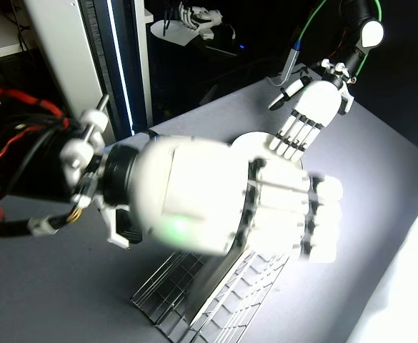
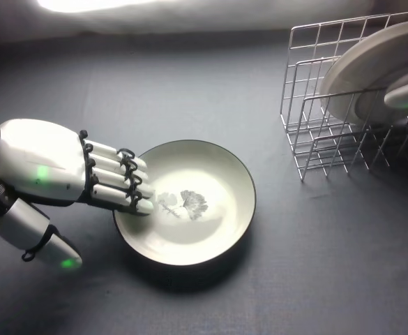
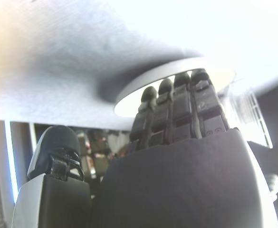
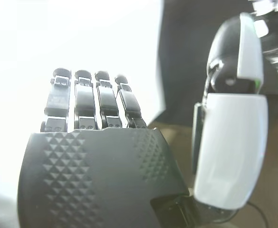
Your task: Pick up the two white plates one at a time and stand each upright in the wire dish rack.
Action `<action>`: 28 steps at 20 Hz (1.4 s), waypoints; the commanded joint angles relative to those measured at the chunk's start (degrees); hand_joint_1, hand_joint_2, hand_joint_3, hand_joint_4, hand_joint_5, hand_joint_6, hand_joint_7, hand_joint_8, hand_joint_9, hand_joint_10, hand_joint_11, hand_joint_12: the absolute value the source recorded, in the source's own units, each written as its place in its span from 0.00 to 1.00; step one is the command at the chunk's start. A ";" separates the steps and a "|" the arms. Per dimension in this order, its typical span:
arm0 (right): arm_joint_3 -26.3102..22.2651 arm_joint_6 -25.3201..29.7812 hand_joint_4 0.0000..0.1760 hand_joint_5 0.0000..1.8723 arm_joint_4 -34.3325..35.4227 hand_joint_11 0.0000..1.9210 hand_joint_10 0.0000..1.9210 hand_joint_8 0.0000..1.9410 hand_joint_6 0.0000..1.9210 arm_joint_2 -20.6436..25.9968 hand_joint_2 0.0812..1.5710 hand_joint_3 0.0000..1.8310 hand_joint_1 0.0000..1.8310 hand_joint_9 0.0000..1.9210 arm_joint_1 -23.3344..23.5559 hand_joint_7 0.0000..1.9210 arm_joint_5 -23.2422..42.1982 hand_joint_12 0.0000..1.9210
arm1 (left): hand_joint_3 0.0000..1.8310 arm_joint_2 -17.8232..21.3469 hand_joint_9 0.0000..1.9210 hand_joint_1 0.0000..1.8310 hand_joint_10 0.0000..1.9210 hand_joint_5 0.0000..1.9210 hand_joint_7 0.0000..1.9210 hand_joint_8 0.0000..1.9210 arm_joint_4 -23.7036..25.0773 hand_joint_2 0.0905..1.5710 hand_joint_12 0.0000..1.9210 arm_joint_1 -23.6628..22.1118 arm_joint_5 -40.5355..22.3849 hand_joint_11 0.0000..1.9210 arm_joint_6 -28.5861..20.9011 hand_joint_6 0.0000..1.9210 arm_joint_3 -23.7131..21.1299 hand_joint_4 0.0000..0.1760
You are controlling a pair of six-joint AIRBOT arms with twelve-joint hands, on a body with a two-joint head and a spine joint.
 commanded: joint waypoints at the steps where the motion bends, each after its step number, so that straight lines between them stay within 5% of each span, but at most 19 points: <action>1: -0.54 0.29 0.00 0.00 -0.11 0.00 0.00 0.00 0.00 0.42 0.60 0.02 0.69 0.00 1.00 0.00 7.18 0.00 | 0.00 -0.05 0.00 0.00 0.00 0.02 0.00 0.00 -3.35 0.78 0.00 -0.43 -0.22 0.00 0.16 0.01 0.51 0.00; 9: -7.41 0.41 0.00 0.00 -15.21 0.00 0.00 0.00 0.00 0.41 0.71 0.01 0.99 0.00 2.56 0.00 6.52 0.00 | 0.00 -0.23 0.00 0.00 0.00 0.04 0.02 0.01 -3.27 0.77 0.00 -0.84 -0.73 0.00 0.06 0.01 1.14 0.00; 16: -11.21 0.38 0.00 0.00 -19.91 0.00 0.00 0.00 0.00 -0.19 0.73 0.02 1.00 0.00 1.43 0.00 2.98 0.00 | 0.00 0.18 0.00 0.00 0.00 0.03 0.00 0.00 -3.26 0.78 0.00 -3.50 -1.68 0.00 -0.03 0.00 2.28 0.00; 28: -12.13 0.23 0.00 0.00 -20.30 0.00 0.00 0.00 0.00 -0.19 0.72 0.01 1.00 0.00 -3.15 0.00 2.45 0.00 | 0.00 -0.28 0.00 0.00 0.00 0.04 0.01 0.00 -3.26 0.79 0.00 1.30 -1.08 0.00 0.47 0.00 2.81 0.00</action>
